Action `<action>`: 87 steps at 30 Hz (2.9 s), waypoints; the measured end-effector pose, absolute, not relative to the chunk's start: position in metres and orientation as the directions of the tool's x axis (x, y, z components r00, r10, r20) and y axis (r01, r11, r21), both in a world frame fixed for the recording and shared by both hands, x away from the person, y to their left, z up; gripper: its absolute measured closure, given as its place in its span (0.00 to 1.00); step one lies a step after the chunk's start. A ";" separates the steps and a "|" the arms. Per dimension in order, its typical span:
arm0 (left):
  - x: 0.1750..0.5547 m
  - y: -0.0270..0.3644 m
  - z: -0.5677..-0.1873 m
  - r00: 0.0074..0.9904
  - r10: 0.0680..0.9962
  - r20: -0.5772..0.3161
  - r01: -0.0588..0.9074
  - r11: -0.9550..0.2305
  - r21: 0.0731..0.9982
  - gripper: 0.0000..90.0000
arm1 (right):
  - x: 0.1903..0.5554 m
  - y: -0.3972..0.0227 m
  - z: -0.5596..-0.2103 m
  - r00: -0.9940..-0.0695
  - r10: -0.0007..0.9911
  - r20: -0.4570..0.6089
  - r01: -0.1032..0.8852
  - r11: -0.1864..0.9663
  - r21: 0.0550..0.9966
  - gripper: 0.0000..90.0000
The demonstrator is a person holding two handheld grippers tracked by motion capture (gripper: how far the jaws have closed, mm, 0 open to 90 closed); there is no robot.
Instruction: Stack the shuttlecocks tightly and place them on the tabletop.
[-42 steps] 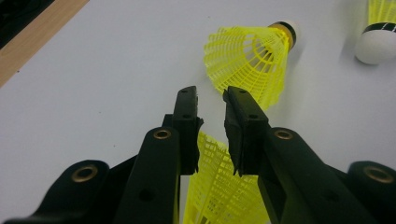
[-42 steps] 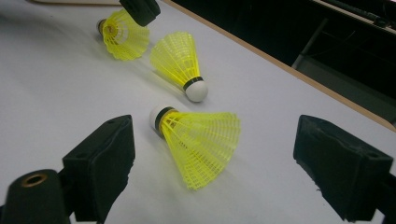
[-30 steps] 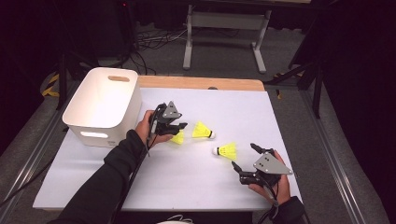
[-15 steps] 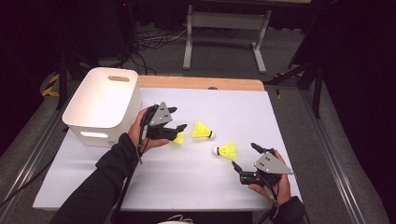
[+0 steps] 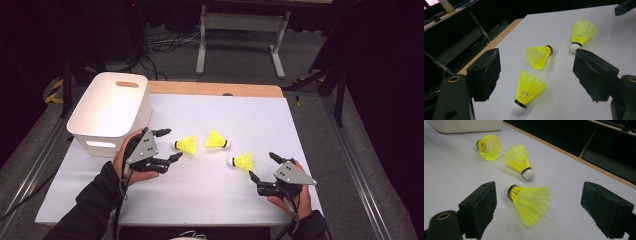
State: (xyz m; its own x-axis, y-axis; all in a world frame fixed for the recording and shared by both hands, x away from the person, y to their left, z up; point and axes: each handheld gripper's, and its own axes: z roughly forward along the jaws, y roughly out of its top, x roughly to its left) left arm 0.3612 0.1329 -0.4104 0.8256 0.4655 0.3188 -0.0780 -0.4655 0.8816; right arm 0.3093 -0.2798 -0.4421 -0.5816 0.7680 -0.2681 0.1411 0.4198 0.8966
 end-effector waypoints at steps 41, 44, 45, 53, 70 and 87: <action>0.298 0.245 -0.482 0.791 0.577 0.202 0.059 -0.400 0.915 0.09 | 0.430 -0.132 -0.378 -0.638 0.736 -0.225 0.397 0.565 0.723 0.28; 0.299 0.249 -0.482 0.789 0.585 0.187 0.065 -0.383 0.921 0.09 | 0.451 -0.122 -0.389 -0.640 0.737 -0.217 0.455 0.592 0.665 0.30; 0.299 0.249 -0.481 0.788 0.587 0.186 0.066 -0.379 0.923 0.09 | 0.457 -0.119 -0.394 -0.633 0.740 -0.229 0.467 0.600 0.650 0.31; 0.303 0.250 -0.484 0.797 0.581 0.162 0.083 -0.371 0.925 0.09 | 0.485 -0.117 -0.419 -0.622 0.754 -0.211 0.562 0.618 0.549 0.51; 0.305 0.248 -0.487 0.809 0.568 0.148 0.097 -0.378 0.920 0.10 | 0.488 -0.107 -0.406 -0.681 0.671 -0.293 0.507 0.722 0.471 1.00; 0.305 0.247 -0.487 0.812 0.565 0.147 0.100 -0.382 0.919 0.10 | 0.481 -0.110 -0.391 -0.690 0.663 -0.292 0.465 0.714 0.523 1.00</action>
